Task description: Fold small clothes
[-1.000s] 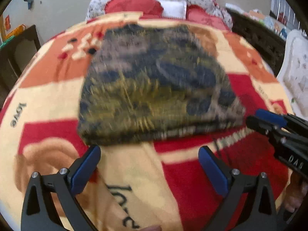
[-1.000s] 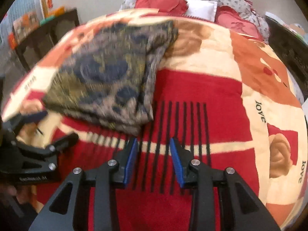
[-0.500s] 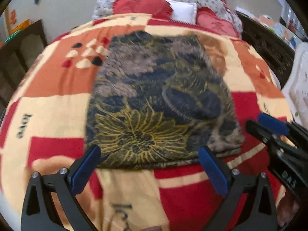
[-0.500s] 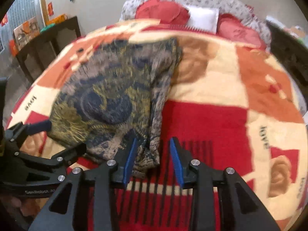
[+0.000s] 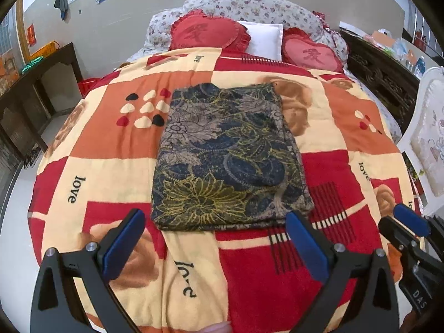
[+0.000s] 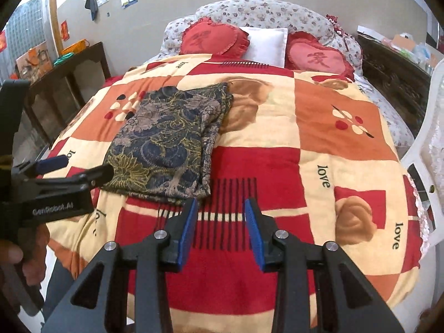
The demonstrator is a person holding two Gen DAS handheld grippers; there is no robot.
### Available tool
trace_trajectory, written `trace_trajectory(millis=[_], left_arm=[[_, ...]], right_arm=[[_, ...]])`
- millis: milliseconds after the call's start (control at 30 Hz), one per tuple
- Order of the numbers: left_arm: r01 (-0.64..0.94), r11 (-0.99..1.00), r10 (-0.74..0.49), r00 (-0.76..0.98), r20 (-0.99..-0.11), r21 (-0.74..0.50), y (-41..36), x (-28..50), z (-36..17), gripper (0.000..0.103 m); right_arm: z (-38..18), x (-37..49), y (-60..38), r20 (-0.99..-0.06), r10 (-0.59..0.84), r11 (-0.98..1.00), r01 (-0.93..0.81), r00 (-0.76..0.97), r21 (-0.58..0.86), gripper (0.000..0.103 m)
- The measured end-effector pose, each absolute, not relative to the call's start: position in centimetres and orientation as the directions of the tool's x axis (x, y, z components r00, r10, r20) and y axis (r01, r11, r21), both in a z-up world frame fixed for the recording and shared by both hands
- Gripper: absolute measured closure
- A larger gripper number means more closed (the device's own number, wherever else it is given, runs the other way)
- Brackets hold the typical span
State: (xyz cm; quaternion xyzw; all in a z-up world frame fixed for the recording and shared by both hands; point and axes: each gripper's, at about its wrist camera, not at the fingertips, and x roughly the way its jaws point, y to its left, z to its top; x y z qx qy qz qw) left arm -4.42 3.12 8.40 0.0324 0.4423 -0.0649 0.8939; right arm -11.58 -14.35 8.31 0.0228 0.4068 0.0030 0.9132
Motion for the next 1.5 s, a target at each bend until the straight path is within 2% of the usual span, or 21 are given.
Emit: trace_trajectory(millis=[433, 1500], left_arm=[[0.145, 0.989, -0.083, 0.62, -0.78, 0.009, 2.8, -4.9, 9.7, 0.0], [0.174, 0.985, -0.1, 0.589, -0.802, 0.005, 1.5, -3.8, 8.5, 0.0]], right_arm=[[10.7, -12.3, -14.4, -0.708, 0.027, 0.999, 0.007, 0.706, 0.044, 0.066], [10.2, -11.5, -14.3, -0.716, 0.055, 0.998, -0.014, 0.696, 0.063, 0.066]])
